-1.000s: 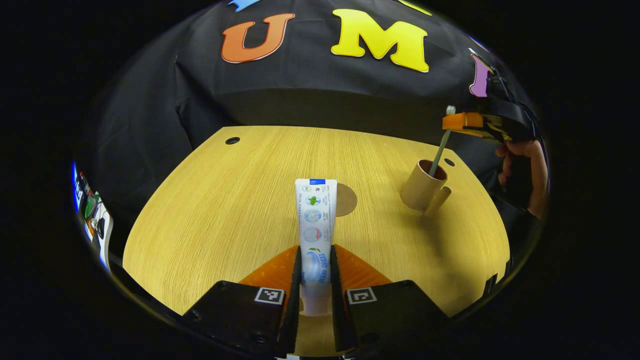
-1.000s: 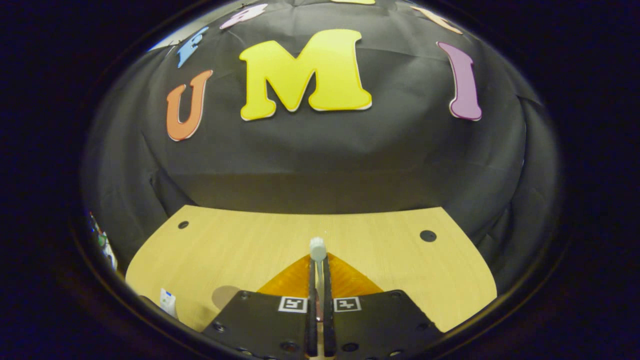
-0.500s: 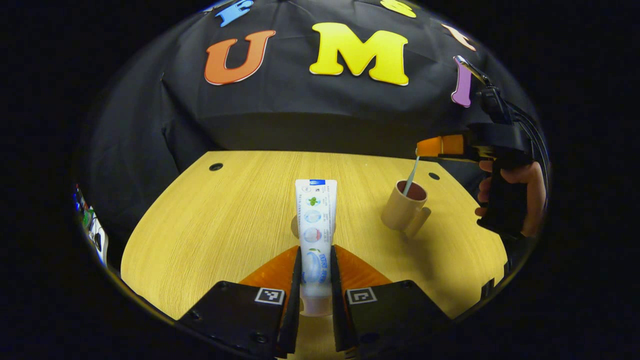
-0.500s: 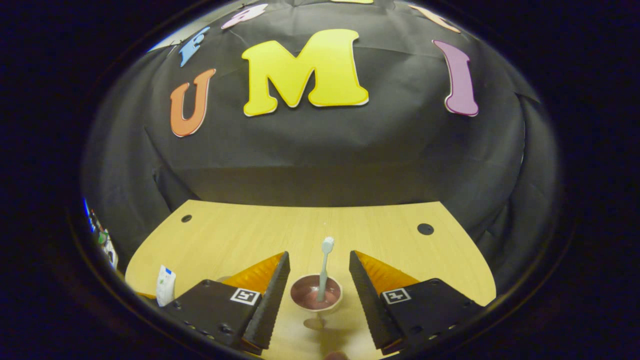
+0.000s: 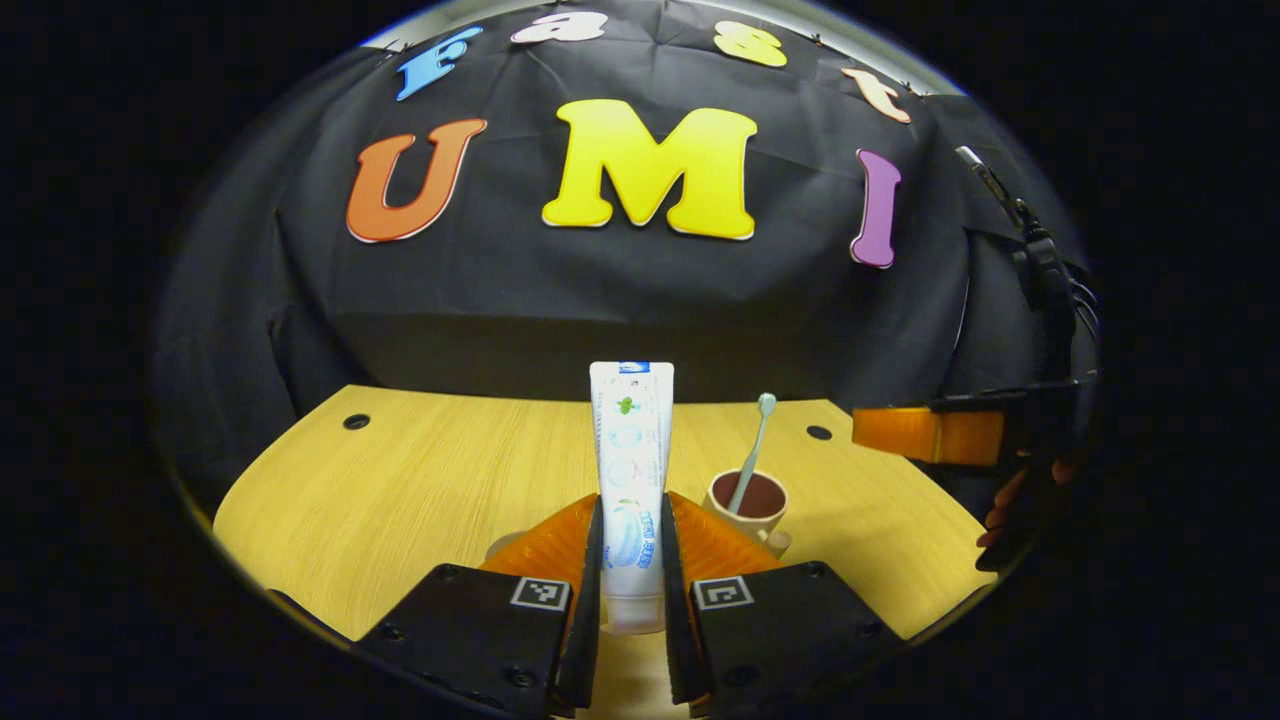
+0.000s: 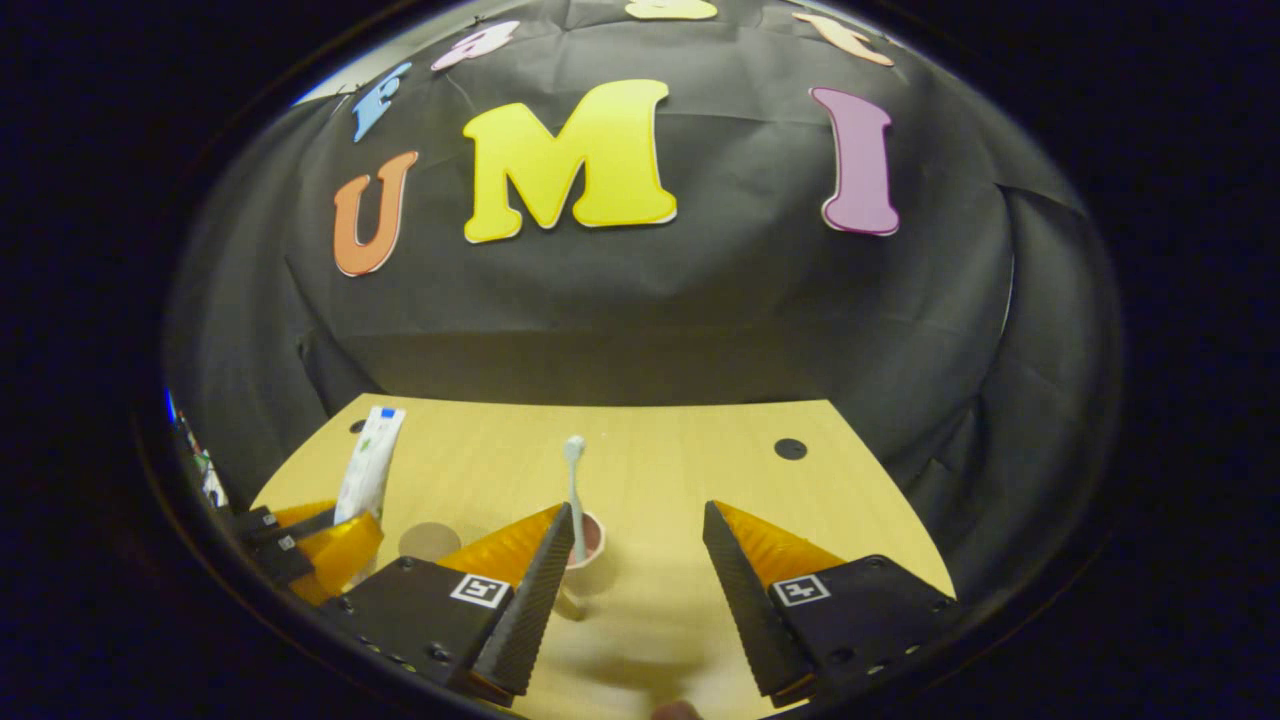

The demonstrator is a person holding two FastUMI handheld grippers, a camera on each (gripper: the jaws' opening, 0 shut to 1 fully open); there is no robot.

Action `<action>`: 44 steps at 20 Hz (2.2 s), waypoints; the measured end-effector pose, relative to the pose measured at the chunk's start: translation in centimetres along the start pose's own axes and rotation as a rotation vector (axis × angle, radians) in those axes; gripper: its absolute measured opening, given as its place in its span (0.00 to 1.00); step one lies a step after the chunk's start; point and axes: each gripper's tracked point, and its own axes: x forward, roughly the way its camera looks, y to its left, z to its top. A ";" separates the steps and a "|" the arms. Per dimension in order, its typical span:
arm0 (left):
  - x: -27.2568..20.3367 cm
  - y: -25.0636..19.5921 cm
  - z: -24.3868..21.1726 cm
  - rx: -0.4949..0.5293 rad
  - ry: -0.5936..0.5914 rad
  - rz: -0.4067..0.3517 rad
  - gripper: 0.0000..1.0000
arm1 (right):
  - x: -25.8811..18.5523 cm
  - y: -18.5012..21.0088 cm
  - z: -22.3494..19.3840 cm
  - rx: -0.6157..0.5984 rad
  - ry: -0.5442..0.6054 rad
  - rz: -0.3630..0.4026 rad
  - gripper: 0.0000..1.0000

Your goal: Put the toothbrush and toothpaste on the desktop into the cup, then pick up the cup and place it on the coaster on the desktop.

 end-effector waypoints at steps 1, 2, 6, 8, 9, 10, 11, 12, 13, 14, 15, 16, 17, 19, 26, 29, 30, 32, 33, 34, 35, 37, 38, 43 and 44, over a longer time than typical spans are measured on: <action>1.0 -0.8 0.4 0.002 -0.030 -0.013 0.31 | -0.4 -1.0 -0.4 -0.003 0.007 -0.006 0.80; 1.9 -1.7 0.8 0.003 -0.057 -0.024 0.31 | -0.8 -1.8 -1.0 -0.001 0.015 -0.012 0.82; 6.1 -4.8 1.4 0.002 -0.152 -0.064 0.31 | -2.2 -5.2 -4.0 -0.007 0.062 -0.045 0.86; 7.9 -5.8 1.6 0.024 -0.207 -0.083 0.31 | -2.8 -6.5 -6.0 -0.020 0.097 -0.059 0.85; 8.5 -6.4 1.7 0.033 -0.236 -0.096 0.31 | -3.0 -7.1 -7.0 -0.025 0.117 -0.065 0.85; 9.0 -6.9 1.6 0.046 -0.253 -0.106 0.31 | -3.3 -7.5 -8.0 -0.028 0.136 -0.069 0.85; 9.5 -7.3 1.6 0.059 -0.268 -0.118 0.31 | -3.5 -7.9 -9.1 -0.028 0.155 -0.074 0.85; 9.7 -7.6 1.4 0.067 -0.276 -0.130 0.31 | -3.6 -8.2 -10.0 -0.025 0.174 -0.078 0.87; 10.1 -7.8 1.5 0.070 -0.288 -0.137 0.31 | -3.8 -8.4 -11.0 -0.020 0.193 -0.081 0.87; 10.2 -7.8 1.6 0.071 -0.299 -0.140 0.31 | -3.8 -8.3 -11.5 -0.012 0.208 -0.081 0.87; 10.5 -7.7 1.6 0.070 -0.305 -0.144 0.31 | -3.9 -8.2 -12.0 -0.005 0.217 -0.081 0.87; 10.6 -7.8 1.2 0.066 -0.303 -0.150 0.31 | -3.9 -8.1 -12.2 0.001 0.220 -0.080 0.87; 10.9 -7.8 0.9 0.065 -0.298 -0.155 0.31 | -4.0 -7.8 -12.2 0.004 0.217 -0.079 0.87; 11.4 -7.9 0.1 0.066 -0.280 -0.161 0.32 | -4.1 -7.3 -12.3 0.001 0.214 -0.075 0.87; 11.3 -8.4 -1.9 0.066 -0.257 -0.195 0.37 | -4.1 -6.9 -12.7 0.010 0.220 -0.084 0.87; 11.0 -8.5 -1.7 0.066 -0.275 -0.199 0.52 | -4.2 -6.6 -13.0 0.007 0.225 -0.084 0.87; 10.7 -8.4 -1.9 0.071 -0.272 -0.195 0.52 | -4.1 -6.4 -12.9 0.007 0.224 -0.081 0.87; 10.2 -8.0 -1.7 0.066 -0.273 -0.191 0.61 | -3.9 -5.8 -12.6 0.007 0.217 -0.075 0.87; 9.9 -7.6 -1.6 0.064 -0.269 -0.182 0.71 | -3.9 -5.5 -12.4 0.005 0.213 -0.073 0.87; 9.5 -7.3 -1.6 0.066 -0.266 -0.172 0.74 | -3.9 -5.2 -12.1 0.006 0.205 -0.069 0.87; 9.1 -7.0 -1.5 0.067 -0.262 -0.161 0.80 | -3.8 -4.9 -11.7 0.006 0.199 -0.065 0.87; 8.0 -6.3 -1.1 0.069 -0.257 -0.143 0.87 | -3.5 -4.3 -11.2 0.009 0.193 -0.061 0.87; 7.3 -6.0 -0.9 0.064 -0.254 -0.139 0.88 | -3.4 -3.9 -10.8 0.012 0.187 -0.060 0.88; 3.7 -4.3 0.9 0.040 -0.246 -0.111 1.00 | -3.1 -1.9 -8.5 0.014 0.159 -0.048 0.89; 2.8 -3.8 1.1 0.038 -0.239 -0.105 1.00 | -3.0 -1.6 -8.1 0.012 0.159 -0.047 0.90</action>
